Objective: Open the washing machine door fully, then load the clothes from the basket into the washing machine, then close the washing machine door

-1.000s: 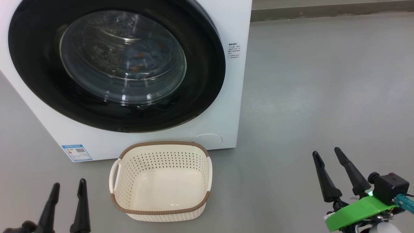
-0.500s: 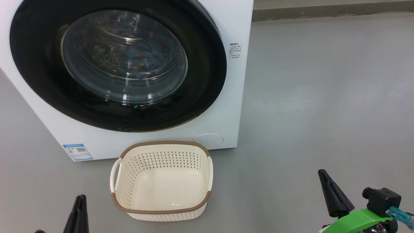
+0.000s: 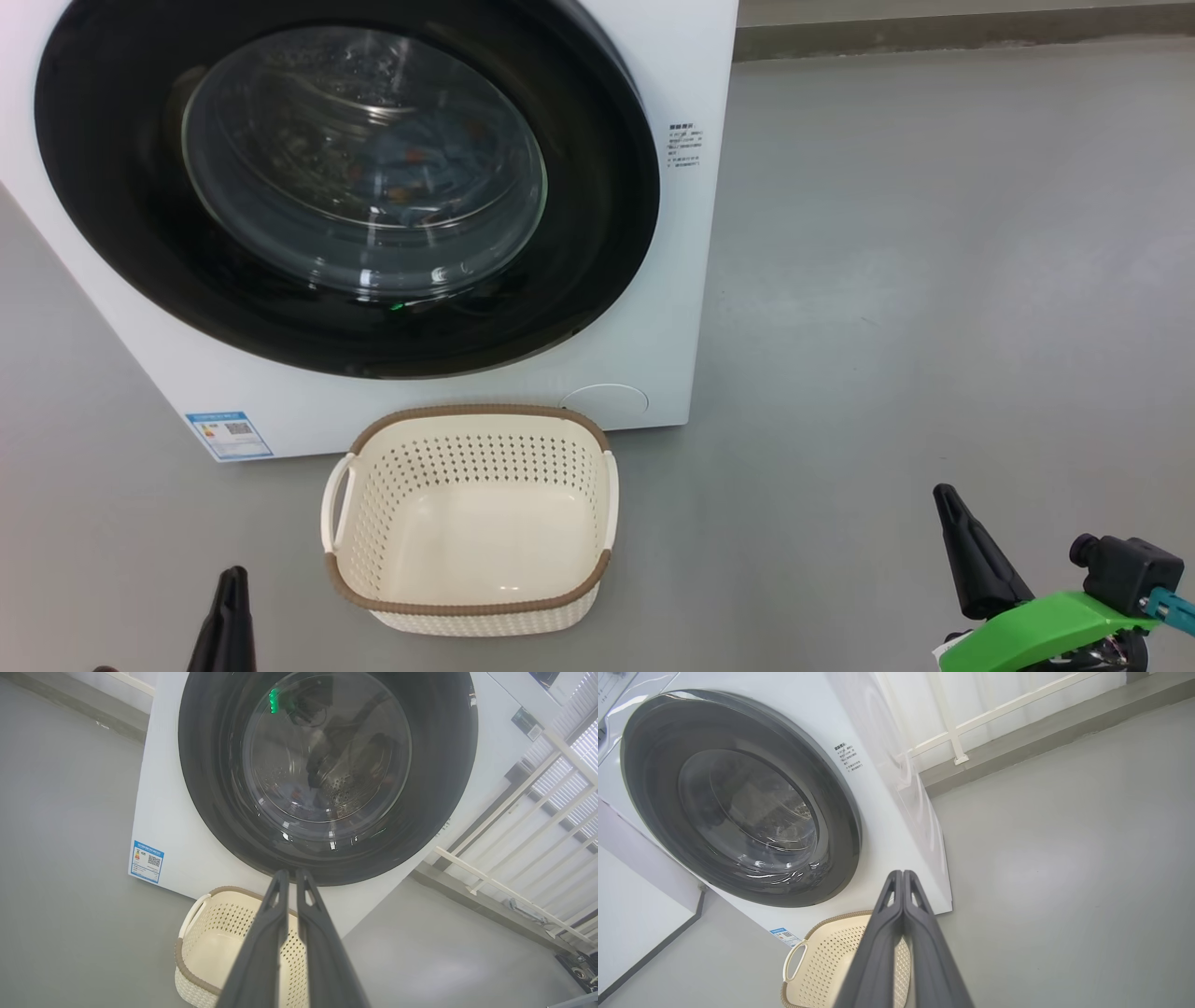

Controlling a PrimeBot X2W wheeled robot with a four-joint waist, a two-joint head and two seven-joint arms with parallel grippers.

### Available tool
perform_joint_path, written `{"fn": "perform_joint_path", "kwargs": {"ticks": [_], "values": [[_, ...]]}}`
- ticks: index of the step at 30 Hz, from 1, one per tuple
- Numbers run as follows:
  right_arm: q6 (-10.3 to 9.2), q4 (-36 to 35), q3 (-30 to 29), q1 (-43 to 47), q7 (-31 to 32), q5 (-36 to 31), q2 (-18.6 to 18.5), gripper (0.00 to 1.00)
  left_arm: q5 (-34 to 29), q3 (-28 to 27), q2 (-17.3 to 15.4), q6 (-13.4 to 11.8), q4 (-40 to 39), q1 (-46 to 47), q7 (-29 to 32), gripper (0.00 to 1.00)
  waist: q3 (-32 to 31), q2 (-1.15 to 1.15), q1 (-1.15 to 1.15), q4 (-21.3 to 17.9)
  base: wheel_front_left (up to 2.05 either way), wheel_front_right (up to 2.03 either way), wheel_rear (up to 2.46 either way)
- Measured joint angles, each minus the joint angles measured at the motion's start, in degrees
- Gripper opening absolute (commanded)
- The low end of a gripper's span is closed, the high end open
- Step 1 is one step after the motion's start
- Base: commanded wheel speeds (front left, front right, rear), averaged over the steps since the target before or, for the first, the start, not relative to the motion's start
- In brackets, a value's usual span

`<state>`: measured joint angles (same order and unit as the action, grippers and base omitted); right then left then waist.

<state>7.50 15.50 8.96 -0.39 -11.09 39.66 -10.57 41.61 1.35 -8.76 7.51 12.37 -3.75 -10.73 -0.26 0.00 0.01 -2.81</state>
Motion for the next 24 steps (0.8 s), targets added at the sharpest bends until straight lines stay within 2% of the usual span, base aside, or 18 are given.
{"fn": "perform_joint_path", "kwargs": {"ticks": [24], "values": [[0.00,0.0,-3.5,-0.3,3.5,12.0,1.5,0.00,11.7,-1.5,1.3,0.0,0.7,1.5,4.0,0.00,0.1,0.00,0.00,0.7,0.00,0.00,0.00]]}}
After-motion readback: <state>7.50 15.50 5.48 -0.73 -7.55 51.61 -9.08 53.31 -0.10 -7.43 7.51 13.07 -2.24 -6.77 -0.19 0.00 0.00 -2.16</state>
